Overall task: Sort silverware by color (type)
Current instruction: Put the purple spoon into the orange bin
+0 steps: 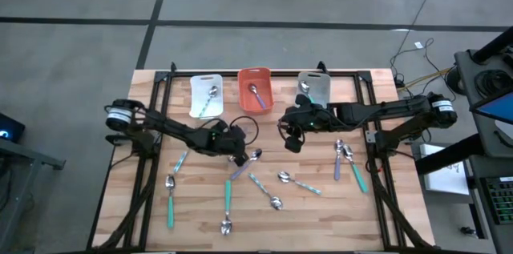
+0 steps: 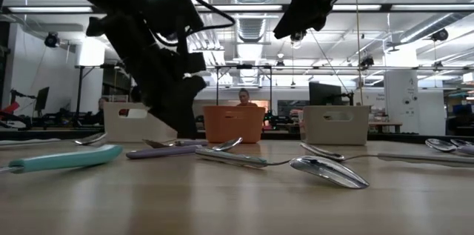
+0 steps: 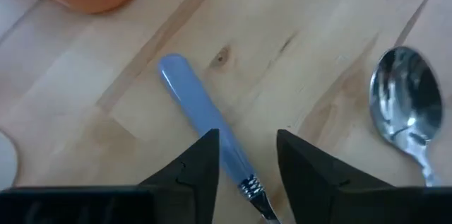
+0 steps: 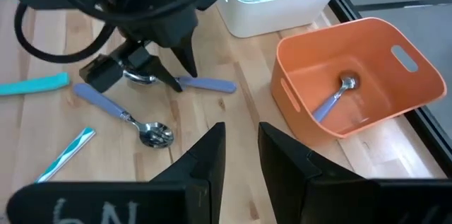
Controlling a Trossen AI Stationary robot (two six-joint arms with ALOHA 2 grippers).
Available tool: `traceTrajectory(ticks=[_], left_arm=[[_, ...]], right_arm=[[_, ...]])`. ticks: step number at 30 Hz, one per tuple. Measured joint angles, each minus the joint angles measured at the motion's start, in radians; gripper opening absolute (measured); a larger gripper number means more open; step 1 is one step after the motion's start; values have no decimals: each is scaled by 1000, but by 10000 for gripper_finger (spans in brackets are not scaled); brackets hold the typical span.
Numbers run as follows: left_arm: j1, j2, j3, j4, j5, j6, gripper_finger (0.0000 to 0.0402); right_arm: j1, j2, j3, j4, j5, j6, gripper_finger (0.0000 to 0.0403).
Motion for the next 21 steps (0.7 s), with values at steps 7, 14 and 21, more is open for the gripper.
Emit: traceTrajectory(ticks=[7, 14, 21], left_arm=[[-1, 56, 3, 12, -24, -23, 150], [-1, 77, 2, 11, -30, -38, 143], [-2, 81, -3, 16, -16, -47, 70]], right_arm=[[0, 0, -4, 1, 1, 0, 82], [0, 1, -4, 1, 3, 0, 74], [0, 1, -4, 2, 3, 0, 77]])
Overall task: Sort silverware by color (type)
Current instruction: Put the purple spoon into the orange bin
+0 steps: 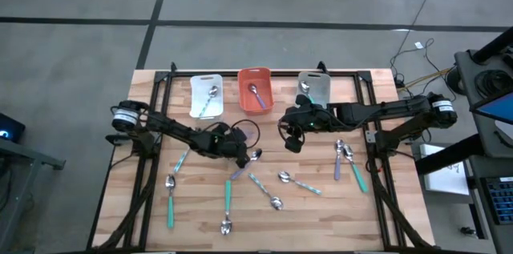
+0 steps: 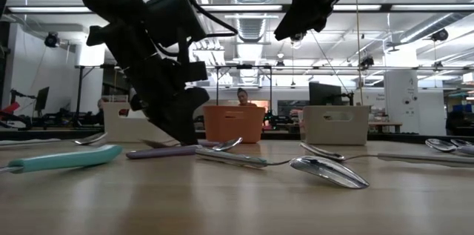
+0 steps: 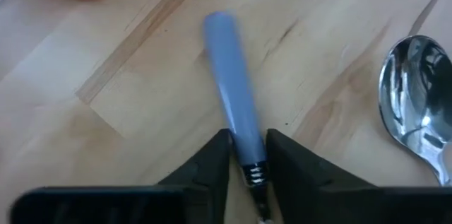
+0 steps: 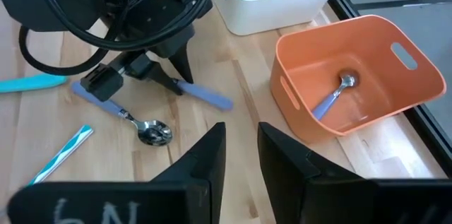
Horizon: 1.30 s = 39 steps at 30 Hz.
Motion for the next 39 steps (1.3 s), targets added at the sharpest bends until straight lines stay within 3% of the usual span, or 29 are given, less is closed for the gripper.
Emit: traceTrajectory(ticks=[4, 11, 14, 18, 25, 30, 39], left_arm=[[0, 0, -1, 2, -2, -7, 22], [-19, -19, -4, 15, -10, 39, 21], [-42, -59, -6, -9, 1, 158, 21], [-81, -143, 13, -19, 20, 451, 21], [-120, -209, 129, -110, -53, 814, 21], [-134, -177, 241, -235, -107, 978, 21], [-133, -134, 339, -238, -140, 1166, 21]], right_arm=[[0, 0, 0, 0, 0, 0, 82], [0, 0, 0, 0, 0, 2, 74], [0, 0, 0, 2, -1, 34, 70], [0, 0, 0, 7, -12, 113, 75], [-17, 0, 0, 15, -197, 202, 113], [-23, 0, 0, 20, -258, 243, 151], [-22, 88, 3, 59, -268, 216, 197]])
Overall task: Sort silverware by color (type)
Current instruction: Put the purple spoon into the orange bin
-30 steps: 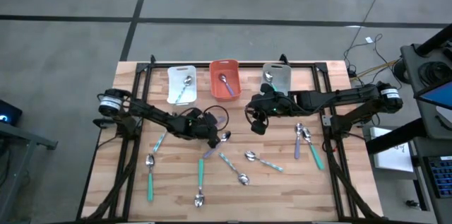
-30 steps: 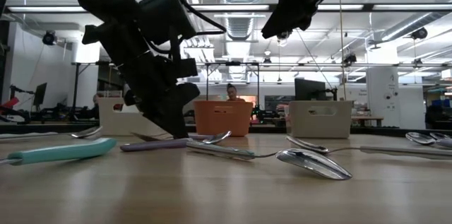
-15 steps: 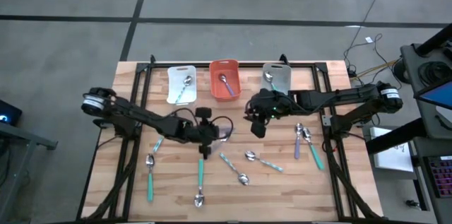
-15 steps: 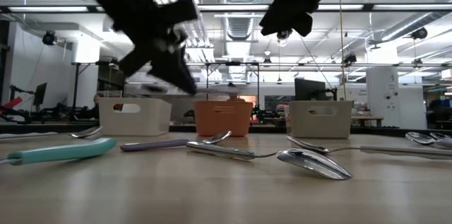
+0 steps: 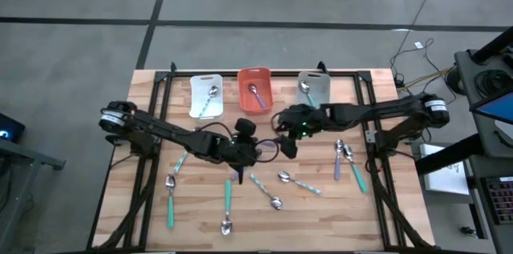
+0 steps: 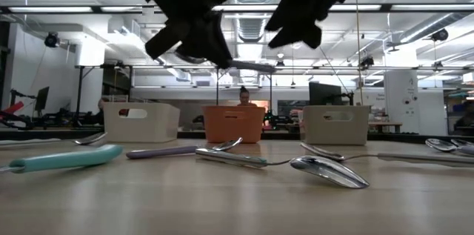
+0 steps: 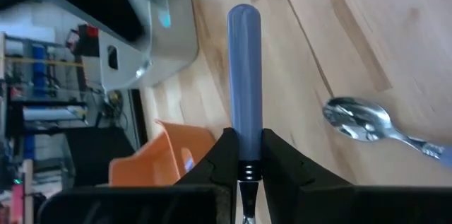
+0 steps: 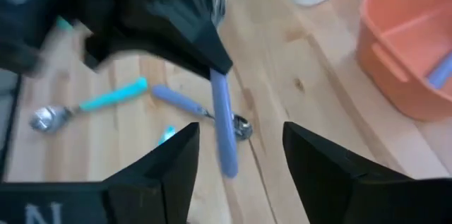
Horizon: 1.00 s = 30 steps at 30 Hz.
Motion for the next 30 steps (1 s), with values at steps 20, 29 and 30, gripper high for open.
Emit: traceTrajectory(ticks=[20, 29, 30], left_arm=[[1, 1, 15, -19, 0, 46, 21], [3, 1, 6, -20, -6, 37, 42], [3, 1, 6, -20, -7, 37, 47]], right_arm=[[-7, 285, 171, 7, -29, -178, 171], [-7, 288, 192, 3, -57, -208, 31], [-7, 287, 191, 2, -57, -209, 31]])
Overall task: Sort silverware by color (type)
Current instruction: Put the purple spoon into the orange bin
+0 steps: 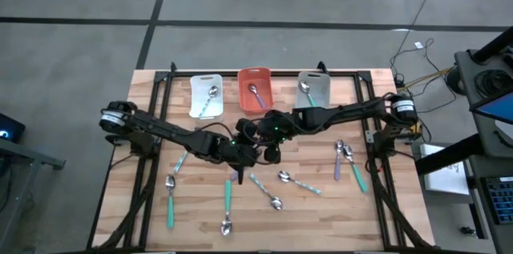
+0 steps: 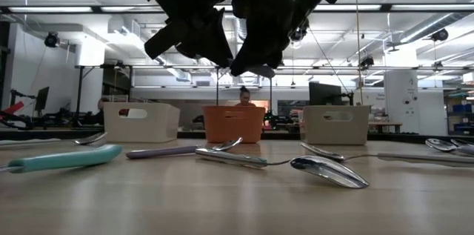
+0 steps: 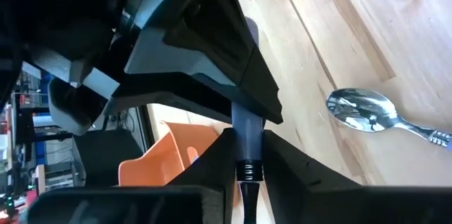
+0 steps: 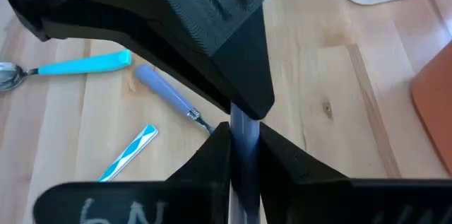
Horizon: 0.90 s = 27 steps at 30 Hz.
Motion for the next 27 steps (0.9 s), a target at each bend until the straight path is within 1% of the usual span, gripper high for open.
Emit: traceTrajectory(ticks=[2, 6, 16, 18, 20, 23, 25, 27], left_arm=[[0, -1, 0, 0, -8, -1, 56], [1, -12, 0, -5, -57, -8, 73], [19, -114, -2, -1, -71, -1, 98], [24, -147, -3, -4, -70, -1, 100], [28, -191, -7, 2, -51, -1, 102], [43, -271, -38, 20, 40, -27, 102], [57, -333, -76, 59, 108, -64, 102], [69, -400, -133, 131, 148, -88, 102]], right_arm=[[0, -2, 0, -1, 4, -1, 27], [-3, -7, -6, 4, 11, -1, 25], [-40, -48, -31, -4, 11, 34, 25], [-48, -63, -44, 6, 30, 50, 25], [-52, -77, -70, 20, 66, 60, 25], [-62, -111, -130, 85, 70, 63, 25], [-69, -144, -181, 157, 69, 67, 25], [-72, -171, -237, 236, 72, 68, 25]])
